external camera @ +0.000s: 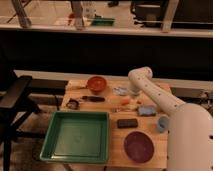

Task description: Place pepper in tray

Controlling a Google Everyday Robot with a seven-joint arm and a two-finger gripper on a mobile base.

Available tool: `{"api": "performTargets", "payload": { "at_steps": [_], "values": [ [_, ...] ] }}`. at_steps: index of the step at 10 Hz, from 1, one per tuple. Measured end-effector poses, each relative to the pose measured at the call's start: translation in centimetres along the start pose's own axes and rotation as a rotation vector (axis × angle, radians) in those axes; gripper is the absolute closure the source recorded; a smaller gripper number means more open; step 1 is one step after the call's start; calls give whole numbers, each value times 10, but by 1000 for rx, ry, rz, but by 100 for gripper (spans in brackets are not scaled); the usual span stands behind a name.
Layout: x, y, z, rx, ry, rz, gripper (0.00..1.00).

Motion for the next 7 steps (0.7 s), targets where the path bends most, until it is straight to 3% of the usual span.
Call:
{"api": "performTargets", "payload": {
  "at_steps": [7],
  "values": [
    [3, 1, 3, -64, 65, 73, 20]
  ]
}}
